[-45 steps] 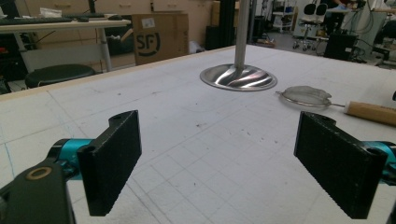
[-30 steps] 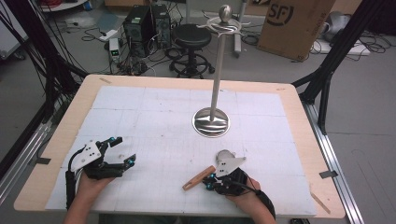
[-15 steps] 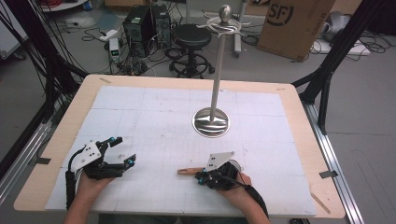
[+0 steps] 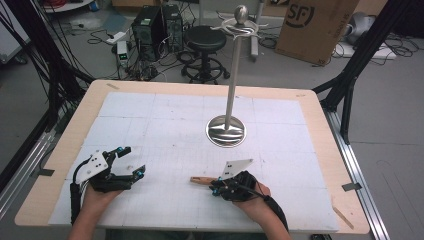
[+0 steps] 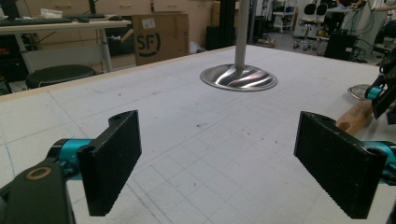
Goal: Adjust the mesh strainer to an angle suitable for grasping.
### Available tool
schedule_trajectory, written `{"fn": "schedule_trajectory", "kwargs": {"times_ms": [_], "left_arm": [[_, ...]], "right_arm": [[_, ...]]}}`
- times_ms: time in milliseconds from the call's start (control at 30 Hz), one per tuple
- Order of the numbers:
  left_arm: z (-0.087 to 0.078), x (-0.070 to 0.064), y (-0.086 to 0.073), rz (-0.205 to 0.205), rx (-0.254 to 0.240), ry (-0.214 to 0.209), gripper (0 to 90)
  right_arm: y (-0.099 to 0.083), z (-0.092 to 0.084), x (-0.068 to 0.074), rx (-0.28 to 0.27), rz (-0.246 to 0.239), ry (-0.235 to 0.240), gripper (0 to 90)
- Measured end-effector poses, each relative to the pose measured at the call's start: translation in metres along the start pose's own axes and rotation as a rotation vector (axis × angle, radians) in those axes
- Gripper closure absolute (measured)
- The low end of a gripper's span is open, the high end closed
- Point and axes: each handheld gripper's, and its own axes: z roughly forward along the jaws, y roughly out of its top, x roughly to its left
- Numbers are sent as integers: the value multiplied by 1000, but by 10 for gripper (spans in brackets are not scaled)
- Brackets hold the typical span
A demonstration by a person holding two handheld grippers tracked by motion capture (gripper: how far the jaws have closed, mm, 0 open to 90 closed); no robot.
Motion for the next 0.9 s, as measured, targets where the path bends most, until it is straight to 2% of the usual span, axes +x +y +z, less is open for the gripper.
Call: {"fn": "schedule_trajectory", "kwargs": {"times_ms": [133,200,500,700,900], "left_arm": [[0,0,0,0,0,1,154],[0,0,0,0,1,2,155],[0,1,0,-1,0,1,156],[0,0,0,-2,-1,2,156],[0,0,0,0,-1,3,156]], "right_arm": [[-4,-12,-2,-42,3,-6,735],[-11,-26,-5,-88,10,-31,714],[-34,-62,-15,-193,61,-95,636],[-40,-70,-18,-247,90,-112,540],[-40,-69,-19,-258,93,-116,490]]}}
